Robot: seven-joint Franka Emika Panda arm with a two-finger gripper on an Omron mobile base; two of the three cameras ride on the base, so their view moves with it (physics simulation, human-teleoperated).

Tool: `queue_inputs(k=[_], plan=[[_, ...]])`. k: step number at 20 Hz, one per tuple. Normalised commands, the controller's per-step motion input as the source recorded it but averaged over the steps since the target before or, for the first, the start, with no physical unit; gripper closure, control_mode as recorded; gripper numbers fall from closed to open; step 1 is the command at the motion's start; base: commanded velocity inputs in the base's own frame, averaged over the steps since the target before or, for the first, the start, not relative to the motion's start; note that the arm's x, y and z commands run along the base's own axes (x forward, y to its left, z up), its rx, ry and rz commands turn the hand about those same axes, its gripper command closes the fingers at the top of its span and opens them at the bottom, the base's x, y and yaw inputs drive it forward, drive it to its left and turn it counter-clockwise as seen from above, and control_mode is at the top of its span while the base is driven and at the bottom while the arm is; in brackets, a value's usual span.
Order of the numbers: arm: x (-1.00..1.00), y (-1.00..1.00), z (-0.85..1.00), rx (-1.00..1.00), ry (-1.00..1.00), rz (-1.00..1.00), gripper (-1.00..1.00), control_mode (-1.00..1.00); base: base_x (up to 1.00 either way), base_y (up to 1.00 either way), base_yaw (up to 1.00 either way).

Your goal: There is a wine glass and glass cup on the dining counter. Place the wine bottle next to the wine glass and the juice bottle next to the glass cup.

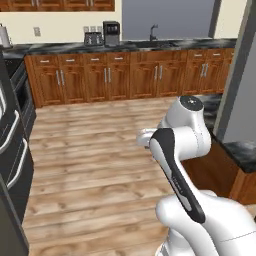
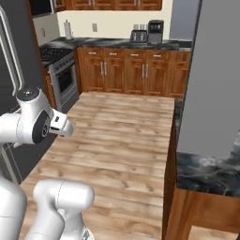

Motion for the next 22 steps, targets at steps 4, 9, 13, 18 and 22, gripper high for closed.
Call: queue_inputs(k=[4, 9, 13, 18, 22], plan=[[0.00, 0.00, 0.00, 0.00, 0.00, 0.00, -1.00, 1.00, 0.80, 0.51, -0.04], [0.00, 0.00, 0.00, 0.00, 0.00, 0.00, -1.00, 1.00, 0.92, 0.31, -0.06], [0.00, 0.00, 0.00, 0.00, 0.00, 0.00, -1.00, 1.00, 0.94, 0.15, -0.05], [0.00, 0.00, 0.00, 0.00, 0.00, 0.00, -1.00, 1.00, 0.92, 0.01, -0.03], [0.00, 0.00, 0.00, 0.00, 0.00, 0.00, -1.00, 1.00, 0.93, 0.00, -0.01]])
